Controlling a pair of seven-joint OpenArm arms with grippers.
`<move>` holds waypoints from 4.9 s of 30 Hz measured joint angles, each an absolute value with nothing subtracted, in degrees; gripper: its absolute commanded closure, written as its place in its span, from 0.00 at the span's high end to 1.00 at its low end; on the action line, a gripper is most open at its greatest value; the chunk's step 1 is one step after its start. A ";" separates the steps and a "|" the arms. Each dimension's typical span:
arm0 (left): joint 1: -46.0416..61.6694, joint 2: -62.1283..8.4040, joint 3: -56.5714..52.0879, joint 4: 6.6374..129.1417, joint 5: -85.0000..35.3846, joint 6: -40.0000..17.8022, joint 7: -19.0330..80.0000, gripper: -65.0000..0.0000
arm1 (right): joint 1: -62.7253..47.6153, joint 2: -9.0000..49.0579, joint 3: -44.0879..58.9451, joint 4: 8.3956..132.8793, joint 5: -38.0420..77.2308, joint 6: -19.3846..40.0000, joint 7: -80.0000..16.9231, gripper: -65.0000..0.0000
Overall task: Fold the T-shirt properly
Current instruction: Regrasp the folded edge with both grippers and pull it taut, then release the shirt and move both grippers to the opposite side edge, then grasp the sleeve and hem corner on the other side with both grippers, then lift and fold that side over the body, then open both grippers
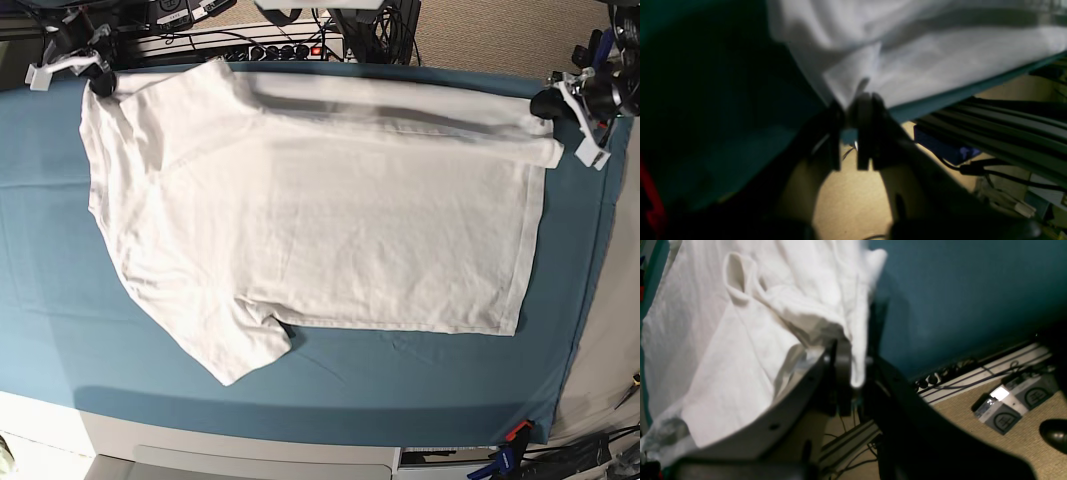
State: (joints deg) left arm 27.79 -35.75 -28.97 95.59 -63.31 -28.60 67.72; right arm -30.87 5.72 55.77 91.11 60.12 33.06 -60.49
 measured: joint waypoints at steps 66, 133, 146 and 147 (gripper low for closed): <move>-51.03 -31.73 4.49 21.08 -47.97 -29.63 51.31 0.44 | 37.19 11.14 19.99 49.50 17.10 32.84 -42.81 0.37; -48.31 -26.85 4.45 16.49 -50.92 -33.10 49.25 0.00 | 25.87 17.76 29.45 49.50 22.63 27.03 -47.75 0.51; -48.31 -26.85 4.45 16.49 -50.89 -33.10 49.28 0.00 | 25.71 17.78 22.31 49.54 18.90 27.49 -44.60 0.00; -48.31 -26.85 4.45 16.49 -50.89 -33.08 49.28 0.00 | 25.71 17.78 22.31 49.54 18.24 27.55 -44.05 0.00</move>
State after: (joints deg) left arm -48.31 -26.85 4.45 16.49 -50.89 -33.08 49.28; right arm 25.71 17.78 22.31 49.54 18.24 27.55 -44.05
